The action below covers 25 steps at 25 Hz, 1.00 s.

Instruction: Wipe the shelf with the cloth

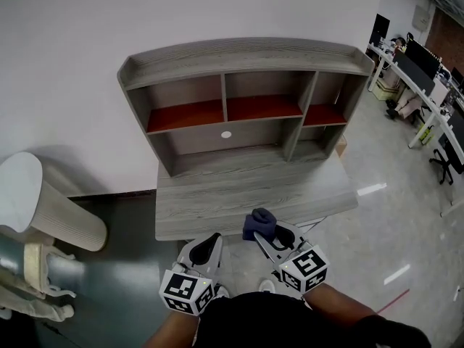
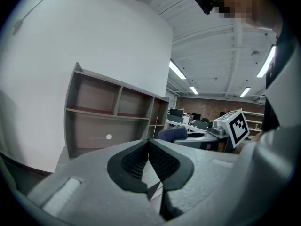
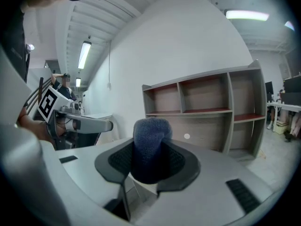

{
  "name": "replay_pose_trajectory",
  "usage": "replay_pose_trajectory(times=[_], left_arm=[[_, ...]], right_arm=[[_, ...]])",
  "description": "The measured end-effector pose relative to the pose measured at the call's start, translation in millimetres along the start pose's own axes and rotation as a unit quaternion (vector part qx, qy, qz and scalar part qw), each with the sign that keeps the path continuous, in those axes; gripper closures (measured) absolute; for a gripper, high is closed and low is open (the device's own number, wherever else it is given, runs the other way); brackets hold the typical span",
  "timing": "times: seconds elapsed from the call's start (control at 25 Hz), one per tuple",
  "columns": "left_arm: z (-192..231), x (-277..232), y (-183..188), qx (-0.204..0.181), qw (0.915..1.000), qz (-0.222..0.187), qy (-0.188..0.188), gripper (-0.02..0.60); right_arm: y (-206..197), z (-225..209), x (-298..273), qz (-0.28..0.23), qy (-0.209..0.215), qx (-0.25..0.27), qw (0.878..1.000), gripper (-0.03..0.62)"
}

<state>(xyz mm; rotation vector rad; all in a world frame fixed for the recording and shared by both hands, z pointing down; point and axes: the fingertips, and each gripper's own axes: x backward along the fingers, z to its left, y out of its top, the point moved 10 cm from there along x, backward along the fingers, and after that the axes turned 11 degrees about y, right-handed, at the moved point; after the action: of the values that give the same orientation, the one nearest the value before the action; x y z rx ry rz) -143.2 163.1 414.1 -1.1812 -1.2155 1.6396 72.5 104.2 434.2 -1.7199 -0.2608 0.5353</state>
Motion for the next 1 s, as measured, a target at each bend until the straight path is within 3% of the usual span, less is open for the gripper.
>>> replay_pose_trajectory(times=[1.0], left_arm=[[16.6, -11.9, -0.1, 0.001, 0.9999, 0.007, -0.014, 0.572]], right_arm=[[-1.0, -0.9, -11.4, -0.005, -0.020, -0.002, 1.000, 0.453]])
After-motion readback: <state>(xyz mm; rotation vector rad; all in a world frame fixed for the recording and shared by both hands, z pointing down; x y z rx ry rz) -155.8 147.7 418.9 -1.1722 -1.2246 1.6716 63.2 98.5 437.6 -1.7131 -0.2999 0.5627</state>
